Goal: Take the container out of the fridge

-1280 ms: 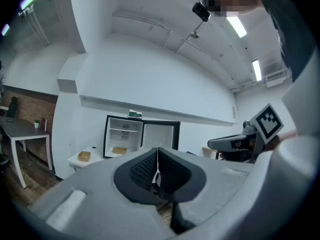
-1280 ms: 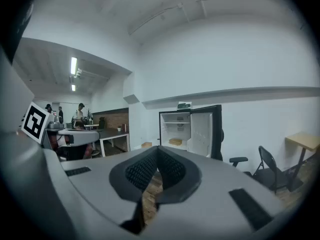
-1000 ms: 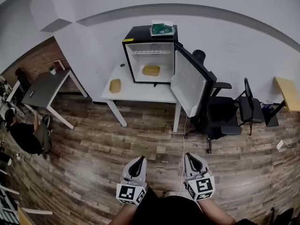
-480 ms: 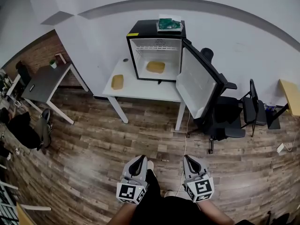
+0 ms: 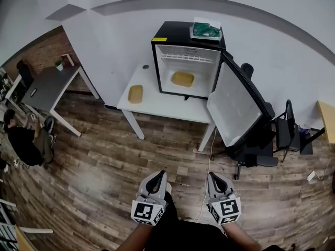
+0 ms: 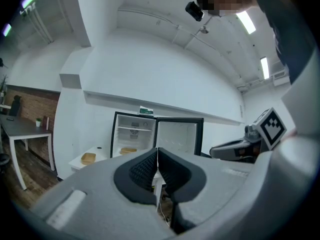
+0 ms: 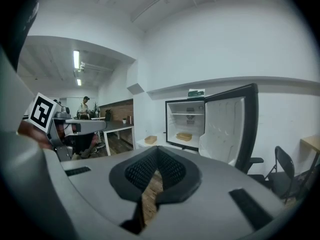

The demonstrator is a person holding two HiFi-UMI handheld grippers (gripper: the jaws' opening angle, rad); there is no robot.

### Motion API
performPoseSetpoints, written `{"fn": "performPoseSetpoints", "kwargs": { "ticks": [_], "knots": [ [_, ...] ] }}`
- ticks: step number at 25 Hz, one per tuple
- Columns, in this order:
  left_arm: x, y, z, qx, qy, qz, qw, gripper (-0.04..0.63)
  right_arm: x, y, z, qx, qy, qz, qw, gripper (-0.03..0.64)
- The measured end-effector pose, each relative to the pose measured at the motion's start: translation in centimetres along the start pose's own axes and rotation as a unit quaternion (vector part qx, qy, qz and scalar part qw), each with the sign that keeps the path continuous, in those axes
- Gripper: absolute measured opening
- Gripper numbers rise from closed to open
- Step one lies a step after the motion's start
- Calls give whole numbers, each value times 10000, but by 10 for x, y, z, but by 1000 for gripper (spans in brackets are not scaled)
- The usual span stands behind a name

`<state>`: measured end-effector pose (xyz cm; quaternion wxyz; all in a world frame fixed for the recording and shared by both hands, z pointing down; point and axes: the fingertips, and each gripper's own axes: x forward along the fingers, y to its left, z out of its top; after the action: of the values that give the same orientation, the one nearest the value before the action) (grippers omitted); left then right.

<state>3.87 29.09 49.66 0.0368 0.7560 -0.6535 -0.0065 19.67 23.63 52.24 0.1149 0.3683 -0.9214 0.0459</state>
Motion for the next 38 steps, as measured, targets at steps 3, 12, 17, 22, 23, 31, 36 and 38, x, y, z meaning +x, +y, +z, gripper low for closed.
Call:
{"fn": "performPoseSetpoints", "kwargs": {
  "ticks": [3,12,17,22,23,31,36,38],
  "knots": [
    [19,27,3,-64,-19,-51,10000,16,32,-4,5,-16,73,-46,10000,0],
    [88,110,29,-119,-72,-229,9996,17,123,-29,44,75,176,-431,9989,0],
    [121,148,34,-186,-54,-400,9990,17,167,-34,65,52,172,-606,9980,0],
    [148,177,35,-236,-80,-604,9979,17,207,-36,78,-4,220,-759,9969,0],
    [152,181,34,-235,-89,-661,9975,17,214,-36,80,-26,216,-801,9966,0],
    [167,202,19,-306,78,-1014,9943,17,256,-17,94,-1,229,-811,9964,0],
    [170,213,16,-407,96,-942,9947,17,265,-14,93,-102,325,-757,9966,0],
    [171,218,12,-436,146,-873,9951,17,269,-17,92,-85,344,-754,9965,0]
  ]
}}
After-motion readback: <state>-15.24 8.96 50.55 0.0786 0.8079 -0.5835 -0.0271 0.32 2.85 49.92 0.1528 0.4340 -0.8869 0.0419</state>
